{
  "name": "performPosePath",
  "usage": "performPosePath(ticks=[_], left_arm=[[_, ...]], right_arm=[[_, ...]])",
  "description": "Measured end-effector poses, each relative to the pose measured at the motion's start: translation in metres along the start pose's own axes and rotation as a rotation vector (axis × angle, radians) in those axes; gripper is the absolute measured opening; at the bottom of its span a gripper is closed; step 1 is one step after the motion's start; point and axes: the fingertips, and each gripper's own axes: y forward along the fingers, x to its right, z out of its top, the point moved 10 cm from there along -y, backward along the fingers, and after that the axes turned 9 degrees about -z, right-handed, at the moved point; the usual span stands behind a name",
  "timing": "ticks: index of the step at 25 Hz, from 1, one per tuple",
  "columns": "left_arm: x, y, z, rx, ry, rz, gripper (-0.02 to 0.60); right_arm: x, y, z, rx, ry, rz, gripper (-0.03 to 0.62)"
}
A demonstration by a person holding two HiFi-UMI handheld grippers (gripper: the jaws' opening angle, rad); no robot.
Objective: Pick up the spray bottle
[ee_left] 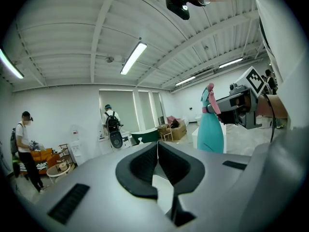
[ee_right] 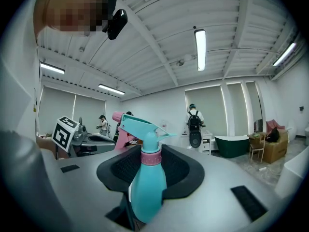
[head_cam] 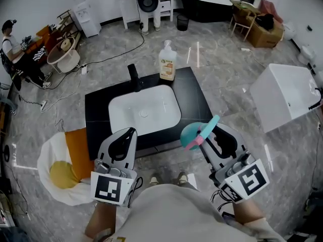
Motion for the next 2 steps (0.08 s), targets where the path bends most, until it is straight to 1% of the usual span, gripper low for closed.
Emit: performPosePath(ticks=[2], left_arm=[[0.0014,0.0016,-0.0011,-0.002,0.005,-0.003,0.023]], right_arm=[[0.0042,0.0004,0.0015,0.005,-0.006,-0.007,0.160]])
